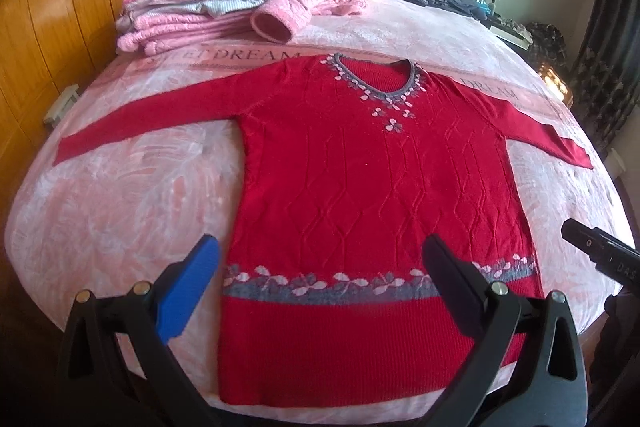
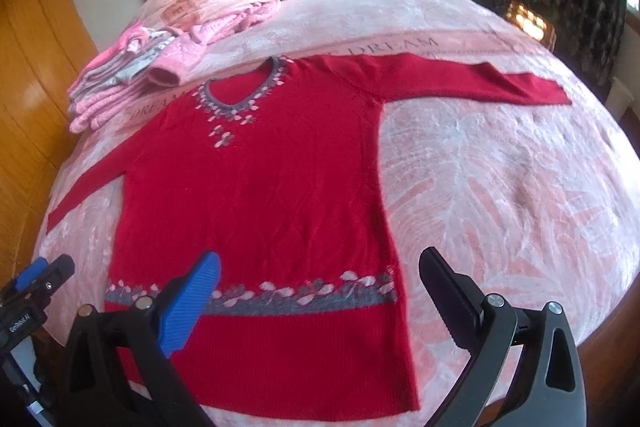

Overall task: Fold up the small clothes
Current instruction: 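Reach the right gripper to the sweater sleeve cuff and grasp it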

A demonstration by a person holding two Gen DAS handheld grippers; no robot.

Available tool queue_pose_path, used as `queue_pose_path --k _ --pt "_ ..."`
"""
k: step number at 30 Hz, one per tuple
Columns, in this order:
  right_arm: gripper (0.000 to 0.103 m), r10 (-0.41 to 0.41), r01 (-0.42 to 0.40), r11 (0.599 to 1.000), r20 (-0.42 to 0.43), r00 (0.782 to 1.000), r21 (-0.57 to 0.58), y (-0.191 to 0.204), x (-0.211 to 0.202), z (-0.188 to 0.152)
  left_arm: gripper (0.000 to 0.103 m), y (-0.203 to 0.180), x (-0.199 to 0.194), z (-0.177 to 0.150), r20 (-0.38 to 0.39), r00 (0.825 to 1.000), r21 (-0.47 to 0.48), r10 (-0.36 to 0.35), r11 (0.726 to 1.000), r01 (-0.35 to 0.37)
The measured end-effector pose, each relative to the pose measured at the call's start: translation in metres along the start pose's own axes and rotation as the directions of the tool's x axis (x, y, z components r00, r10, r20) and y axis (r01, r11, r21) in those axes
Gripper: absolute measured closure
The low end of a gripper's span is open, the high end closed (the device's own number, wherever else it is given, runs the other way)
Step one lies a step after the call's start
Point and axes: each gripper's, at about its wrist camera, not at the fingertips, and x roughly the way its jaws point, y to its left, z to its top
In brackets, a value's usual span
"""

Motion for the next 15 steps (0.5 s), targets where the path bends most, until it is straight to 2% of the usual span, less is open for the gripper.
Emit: queue_pose_path --k 2,6,8,11,15 --pt "0.004 0.000 0.003 0.997 -0.028 1.000 0.083 -0.050 0.018 0.028 0.003 -0.009 0.025 0.018 -0.026 1.000 -0.023 -0.015 1.000 0.014" --pt "0.004 -0.098 0.107 0.978 -0.057 0.994 0.179 -0.149 0.050 0.095 0.003 -0.038 0.070 0.067 -0.011 1.000 -0.052 -0.013 0.999 0.013" --pt "0.004 -0.150 0.163 0.964 -0.075 0.986 0.209 -0.203 0.073 0.131 0.003 -0.059 0.092 0.091 -0.001 1.000 -0.062 -0.015 0.998 0.015" --pt "0.004 -0.213 0.234 0.936 -0.107 0.971 0.261 -0.279 0.106 0.173 0.003 -0.094 0.126 0.121 -0.026 0.999 -0.058 -0.035 0.998 0.033" --pt "0.004 -0.283 0.326 0.887 -0.173 0.943 0.327 -0.363 0.139 0.210 0.003 -0.122 0.155 0.141 -0.019 0.998 -0.056 -0.052 0.997 0.051"
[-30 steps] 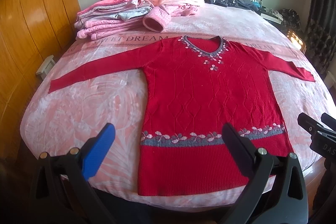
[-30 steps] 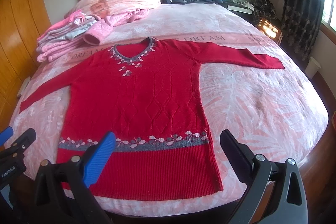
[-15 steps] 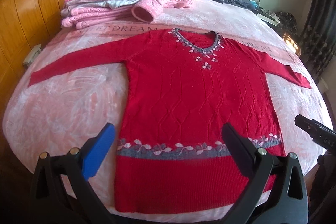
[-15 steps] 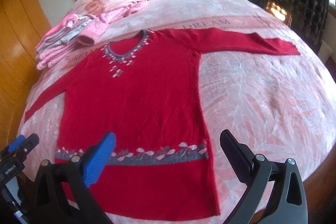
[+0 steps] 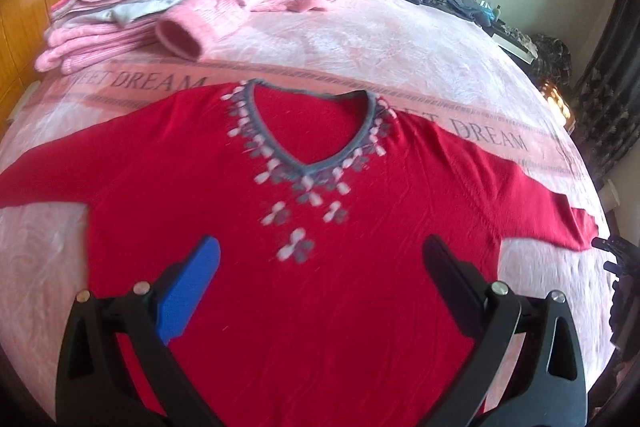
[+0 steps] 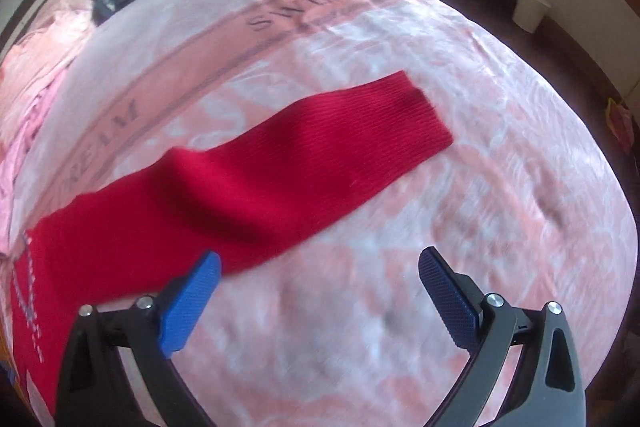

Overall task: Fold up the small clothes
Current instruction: 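Reach the right gripper to the sweater sleeve cuff and grasp it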

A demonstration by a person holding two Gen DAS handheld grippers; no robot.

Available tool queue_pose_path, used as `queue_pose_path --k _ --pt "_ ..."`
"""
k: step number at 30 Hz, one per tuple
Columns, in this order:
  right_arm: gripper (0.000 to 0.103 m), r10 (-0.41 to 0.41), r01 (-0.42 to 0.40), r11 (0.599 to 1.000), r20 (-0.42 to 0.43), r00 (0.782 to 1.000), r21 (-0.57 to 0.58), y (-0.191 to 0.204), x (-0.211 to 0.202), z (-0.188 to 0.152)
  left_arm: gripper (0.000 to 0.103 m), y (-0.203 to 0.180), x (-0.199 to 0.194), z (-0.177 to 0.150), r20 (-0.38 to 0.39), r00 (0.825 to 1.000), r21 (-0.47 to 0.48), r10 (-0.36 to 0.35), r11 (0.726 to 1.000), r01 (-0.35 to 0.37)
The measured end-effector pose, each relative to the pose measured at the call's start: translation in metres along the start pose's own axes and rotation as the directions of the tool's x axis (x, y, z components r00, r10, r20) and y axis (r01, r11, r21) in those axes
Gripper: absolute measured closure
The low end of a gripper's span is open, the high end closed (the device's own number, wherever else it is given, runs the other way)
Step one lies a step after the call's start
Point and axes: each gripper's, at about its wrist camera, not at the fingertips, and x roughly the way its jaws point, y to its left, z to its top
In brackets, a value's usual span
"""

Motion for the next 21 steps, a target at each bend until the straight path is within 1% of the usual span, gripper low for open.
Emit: queue_pose_path --k 2,6,9,12,13,14,15,17,18,19,20,21 --pt "0.004 -0.003 0.003 1.000 0.001 1.000 0.015 -0.018 0.014 0.020 0.003 -0.007 0.012 0.003 0.000 1.000 0.002 -0.011 1.000 0.011" --pt "0.004 -0.007 0.008 1.000 -0.018 1.000 0.006 -0.035 0.040 0.043 0.003 -0.012 0.036 0.004 -0.011 1.000 0.014 0.016 1.000 -0.016" --pt "0.004 0.024 -0.023 0.999 -0.051 0.998 0.022 -0.037 0.053 0.047 0.003 -0.009 0.050 0.000 -0.023 0.999 0.000 0.039 0.999 -0.039" --pt "0.006 0.026 -0.025 0.999 -0.042 0.999 0.022 -0.034 0.063 0.051 0.003 -0.007 0.057 -0.006 -0.035 0.998 -0.001 0.046 0.999 -0.046" --pt "0.011 0.032 -0.031 0.999 -0.031 0.999 0.030 -0.035 0.062 0.051 0.003 -0.006 0.058 -0.008 -0.037 0.998 0.004 0.049 0.999 -0.049" --pt "0.021 0.038 -0.037 0.998 -0.021 0.999 0.042 -0.037 0.061 0.052 0.003 -0.005 0.060 -0.009 -0.037 0.998 0.009 0.052 0.999 -0.052" --pt "0.027 0.042 -0.042 0.998 -0.010 0.999 0.049 -0.038 0.058 0.053 0.003 -0.004 0.060 -0.011 -0.036 0.998 0.015 0.058 0.998 -0.058" --pt "0.065 0.063 -0.063 0.996 0.007 0.998 0.061 -0.042 0.054 0.057 0.003 0.000 0.060 -0.013 -0.034 0.997 0.015 0.069 0.998 -0.068" --pt "0.073 0.076 -0.076 0.995 0.011 0.997 0.069 -0.042 0.051 0.057 0.003 0.003 0.060 -0.014 -0.035 0.997 0.011 0.069 0.998 -0.069" --pt "0.084 0.062 -0.064 0.996 0.025 0.998 0.068 -0.041 0.046 0.058 0.003 0.006 0.060 -0.014 -0.037 0.997 0.006 0.068 0.998 -0.068" --pt "0.091 0.077 -0.079 0.995 0.034 0.996 0.058 -0.040 0.041 0.057 0.003 0.008 0.059 -0.016 -0.040 0.997 0.003 0.068 0.998 -0.068" --pt "0.091 0.079 -0.082 0.996 0.050 0.996 0.047 -0.037 0.035 0.057 0.003 0.010 0.058 -0.017 -0.040 0.997 0.003 0.068 0.998 -0.068"
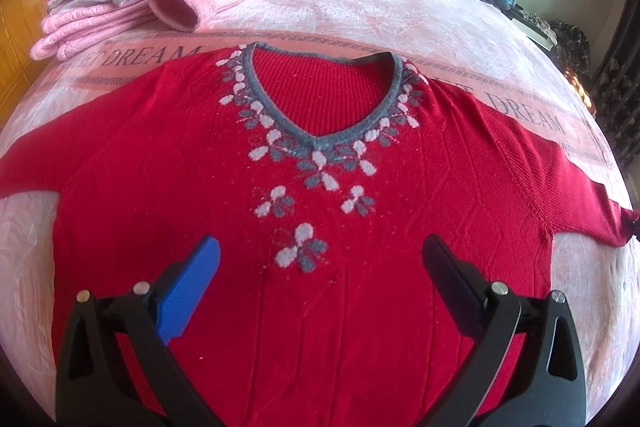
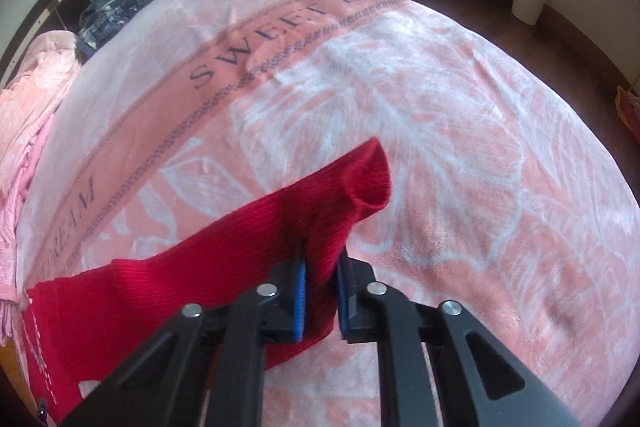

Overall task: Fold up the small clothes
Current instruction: 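Reach the right gripper to the sweater sleeve cuff and grasp it, then carry the sleeve across the sweater chest with the right gripper and release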

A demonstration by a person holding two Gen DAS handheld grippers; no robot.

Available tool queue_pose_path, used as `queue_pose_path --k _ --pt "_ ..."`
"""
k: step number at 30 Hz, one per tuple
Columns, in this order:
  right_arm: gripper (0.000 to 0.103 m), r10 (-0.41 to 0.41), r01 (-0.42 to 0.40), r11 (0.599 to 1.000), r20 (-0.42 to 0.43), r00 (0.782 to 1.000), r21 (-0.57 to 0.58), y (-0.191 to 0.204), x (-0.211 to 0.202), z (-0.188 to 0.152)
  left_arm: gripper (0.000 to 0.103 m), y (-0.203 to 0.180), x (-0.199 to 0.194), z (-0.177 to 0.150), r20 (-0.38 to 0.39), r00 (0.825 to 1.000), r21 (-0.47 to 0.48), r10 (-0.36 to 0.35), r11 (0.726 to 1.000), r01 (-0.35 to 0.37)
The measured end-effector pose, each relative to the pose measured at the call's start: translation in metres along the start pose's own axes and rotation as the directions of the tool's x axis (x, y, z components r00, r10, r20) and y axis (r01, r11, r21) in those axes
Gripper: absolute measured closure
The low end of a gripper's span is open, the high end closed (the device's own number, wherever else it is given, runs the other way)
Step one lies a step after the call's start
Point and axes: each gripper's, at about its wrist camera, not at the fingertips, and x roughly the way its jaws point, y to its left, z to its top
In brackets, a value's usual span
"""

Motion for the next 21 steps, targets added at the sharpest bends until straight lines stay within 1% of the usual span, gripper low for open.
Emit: queue_pose_path --k 2,5,8,10,13,16,18,21 --pt "0.092 -0.014 0.016 0.999 0.055 0.998 -0.029 0.011 -0.017 -0.002 0.003 0.006 -0.002 -0.001 0.000 1.000 0.004 0.006 1.000 -0.006" --pt "0.092 0.020 -0.011 0.997 0.112 0.994 -0.073 0.034 -0.045 -0.009 0.003 0.020 -0.004 0.000 -0.003 1.000 -0.001 0.018 1.000 -0.018" --pt "0.093 0.076 -0.058 0.987 0.120 0.990 -0.147 0.074 -0.065 -0.025 0.003 0.041 -0.005 0.006 -0.002 1.000 -0.034 0.011 0.999 -0.011" --pt "0.093 0.109 -0.082 0.971 0.109 0.988 -0.225 0.114 -0.074 -0.041 0.003 0.051 -0.005 0.009 -0.006 1.000 -0.036 0.012 0.999 -0.012" --pt "0.093 0.128 -0.085 0.936 0.105 0.986 -0.340 0.174 -0.082 -0.071 0.004 0.065 -0.006 0.014 -0.015 1.000 -0.033 0.019 0.999 -0.020" --pt "0.093 0.174 -0.125 0.896 0.077 0.982 -0.425 0.233 -0.082 -0.104 0.004 0.074 -0.008 0.017 -0.018 0.999 -0.010 0.035 0.999 -0.035" --pt "0.093 0.222 -0.176 0.862 0.042 0.974 -0.476 0.270 -0.081 -0.128 0.004 0.078 -0.009 0.019 -0.023 0.999 0.005 0.035 0.999 -0.035" --pt "0.093 0.310 -0.274 0.795 -0.024 0.950 -0.541 0.328 -0.083 -0.167 0.004 0.087 -0.012 0.022 -0.024 0.999 -0.003 -0.029 1.000 0.029"
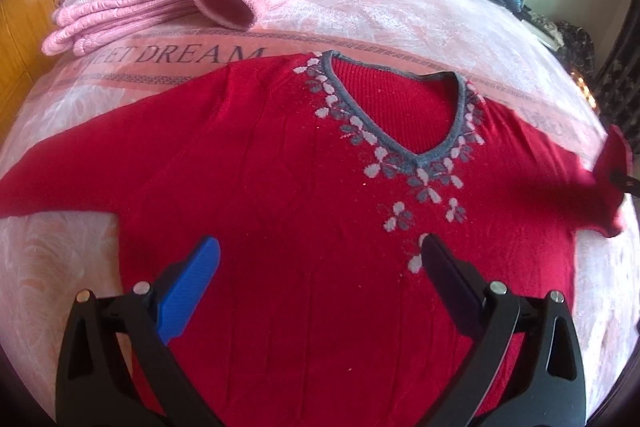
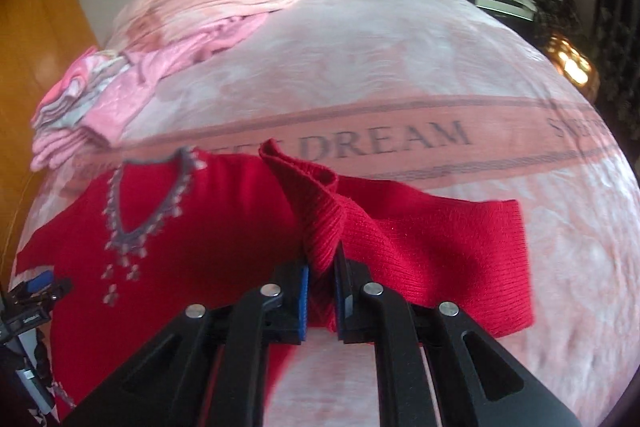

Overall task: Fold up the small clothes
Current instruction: 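Carry the sleeve across the sweater chest with the right gripper and release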

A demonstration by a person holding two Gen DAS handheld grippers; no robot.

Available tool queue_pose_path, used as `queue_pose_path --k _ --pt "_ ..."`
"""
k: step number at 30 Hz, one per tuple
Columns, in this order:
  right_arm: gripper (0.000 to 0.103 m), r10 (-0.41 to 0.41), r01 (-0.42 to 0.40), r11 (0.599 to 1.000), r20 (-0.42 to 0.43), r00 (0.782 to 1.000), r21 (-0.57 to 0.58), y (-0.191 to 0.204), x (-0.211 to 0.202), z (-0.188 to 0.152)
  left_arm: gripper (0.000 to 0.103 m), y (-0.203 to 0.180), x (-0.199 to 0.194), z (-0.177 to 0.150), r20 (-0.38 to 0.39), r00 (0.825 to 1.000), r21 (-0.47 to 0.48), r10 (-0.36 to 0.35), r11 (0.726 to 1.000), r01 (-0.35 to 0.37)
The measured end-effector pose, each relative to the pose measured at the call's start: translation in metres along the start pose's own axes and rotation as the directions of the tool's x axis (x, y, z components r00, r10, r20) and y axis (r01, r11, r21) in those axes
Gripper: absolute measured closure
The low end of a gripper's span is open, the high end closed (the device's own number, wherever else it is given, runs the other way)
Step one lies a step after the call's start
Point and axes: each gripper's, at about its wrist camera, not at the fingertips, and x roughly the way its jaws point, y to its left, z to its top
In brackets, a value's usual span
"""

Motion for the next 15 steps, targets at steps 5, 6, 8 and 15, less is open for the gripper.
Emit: queue_pose_path --k 5,6,8,15 --pt "0.093 0.129 -0.133 0.989 -0.069 0.989 -0.069 0.088 0.041 -0.010 0.004 0.002 -0.002 0.002 0.002 0.998 -0.006 -0.064 0.998 0.064" --pt "0.093 0.160 -0.166 0.984 -0.090 0.983 -0.066 0.098 0.050 -0.013 0.004 0.001 -0.001 0.003 0.005 0.997 -0.002 -0.071 0.997 0.071" --pt "0.082 0.231 -0.243 0.968 -0.158 0.960 -0.060 0.115 0.067 -0.020 0.004 -0.003 0.001 0.005 0.001 0.996 0.003 -0.085 0.996 0.085" --pt "0.061 0.323 -0.321 0.946 -0.078 0.943 0.038 0.078 0.033 -0.035 0.004 -0.039 0.019 0.015 -0.073 0.976 0.011 -0.206 0.978 0.208"
